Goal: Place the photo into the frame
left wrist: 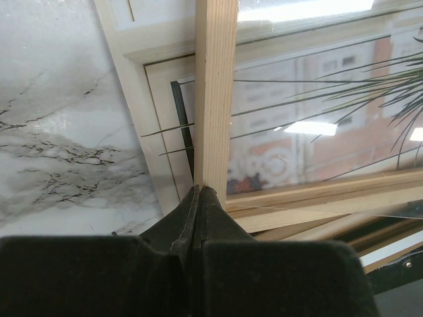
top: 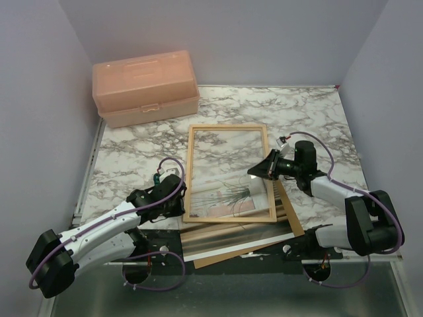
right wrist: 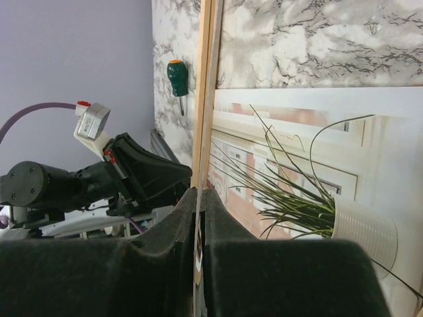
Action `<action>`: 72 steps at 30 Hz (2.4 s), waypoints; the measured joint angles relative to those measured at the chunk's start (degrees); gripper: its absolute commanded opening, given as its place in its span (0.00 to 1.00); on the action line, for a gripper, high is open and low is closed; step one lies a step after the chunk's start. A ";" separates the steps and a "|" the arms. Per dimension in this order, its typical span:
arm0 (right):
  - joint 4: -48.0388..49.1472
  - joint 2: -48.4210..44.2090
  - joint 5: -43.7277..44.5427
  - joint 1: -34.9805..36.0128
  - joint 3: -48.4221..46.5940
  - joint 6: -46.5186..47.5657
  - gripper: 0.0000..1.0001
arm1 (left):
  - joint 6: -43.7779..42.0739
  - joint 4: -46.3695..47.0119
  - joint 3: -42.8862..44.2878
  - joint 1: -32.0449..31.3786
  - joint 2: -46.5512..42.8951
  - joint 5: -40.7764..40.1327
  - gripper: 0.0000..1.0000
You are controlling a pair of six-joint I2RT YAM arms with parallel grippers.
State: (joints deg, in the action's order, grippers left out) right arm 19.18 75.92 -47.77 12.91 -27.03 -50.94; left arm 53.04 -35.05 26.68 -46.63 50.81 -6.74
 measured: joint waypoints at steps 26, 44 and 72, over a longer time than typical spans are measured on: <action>9.60 -2.03 -1.07 0.66 4.13 -4.35 0.09 | -0.04 -0.20 0.26 -0.37 0.42 -0.35 0.00; 3.23 -3.43 -2.43 1.03 -1.66 -0.24 0.09 | -0.04 -0.22 0.33 -0.74 0.52 -0.68 0.00; 5.70 -1.55 -3.82 2.34 -1.75 -1.05 0.09 | -0.04 -0.46 0.81 -1.11 1.22 -1.05 0.00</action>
State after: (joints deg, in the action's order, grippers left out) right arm 24.88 74.37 -51.59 15.25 -28.77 -51.99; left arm 52.99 -35.51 27.49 -47.75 52.03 -7.79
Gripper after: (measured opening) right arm 0.097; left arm 0.008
